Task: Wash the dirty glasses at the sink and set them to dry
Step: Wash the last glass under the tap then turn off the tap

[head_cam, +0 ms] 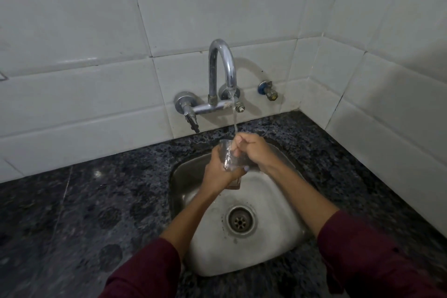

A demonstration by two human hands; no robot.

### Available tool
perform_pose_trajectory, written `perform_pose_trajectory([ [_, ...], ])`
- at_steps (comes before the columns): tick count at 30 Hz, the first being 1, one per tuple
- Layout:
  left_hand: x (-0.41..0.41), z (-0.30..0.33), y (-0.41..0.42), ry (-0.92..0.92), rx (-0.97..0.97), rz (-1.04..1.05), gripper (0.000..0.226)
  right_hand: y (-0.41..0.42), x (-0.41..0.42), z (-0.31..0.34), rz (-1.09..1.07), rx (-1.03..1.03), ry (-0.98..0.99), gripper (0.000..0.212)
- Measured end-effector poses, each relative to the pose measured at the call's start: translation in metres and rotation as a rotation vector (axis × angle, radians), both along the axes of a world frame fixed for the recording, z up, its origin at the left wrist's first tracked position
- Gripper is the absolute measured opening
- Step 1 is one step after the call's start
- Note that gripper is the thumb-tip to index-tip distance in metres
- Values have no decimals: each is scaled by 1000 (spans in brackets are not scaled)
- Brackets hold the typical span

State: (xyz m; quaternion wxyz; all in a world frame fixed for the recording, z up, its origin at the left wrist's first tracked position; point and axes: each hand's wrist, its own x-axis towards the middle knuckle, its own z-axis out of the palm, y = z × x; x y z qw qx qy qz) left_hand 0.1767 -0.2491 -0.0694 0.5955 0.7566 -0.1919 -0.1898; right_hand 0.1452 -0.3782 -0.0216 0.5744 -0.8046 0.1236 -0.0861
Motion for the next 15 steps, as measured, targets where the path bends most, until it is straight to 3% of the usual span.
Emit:
perform_pose_trajectory([
  [3, 9, 8, 9, 386, -301, -226, 70, -10, -5, 0, 80, 230, -38, 37],
  [5, 9, 15, 9, 460, -349, -250, 57, -11, -4, 0, 61, 267, -54, 37],
  [9, 2, 10, -3, 374, -241, -83, 60, -5, 3, -5, -64, 86, 8, 36],
  [12, 0, 0, -12, 105, 47, 59, 66, 0, 9, -9, -115, -58, 132, 31],
  [15, 3, -11, -17, 5, 336, 34, 88, 4, 12, -17, -80, -140, 275, 19],
])
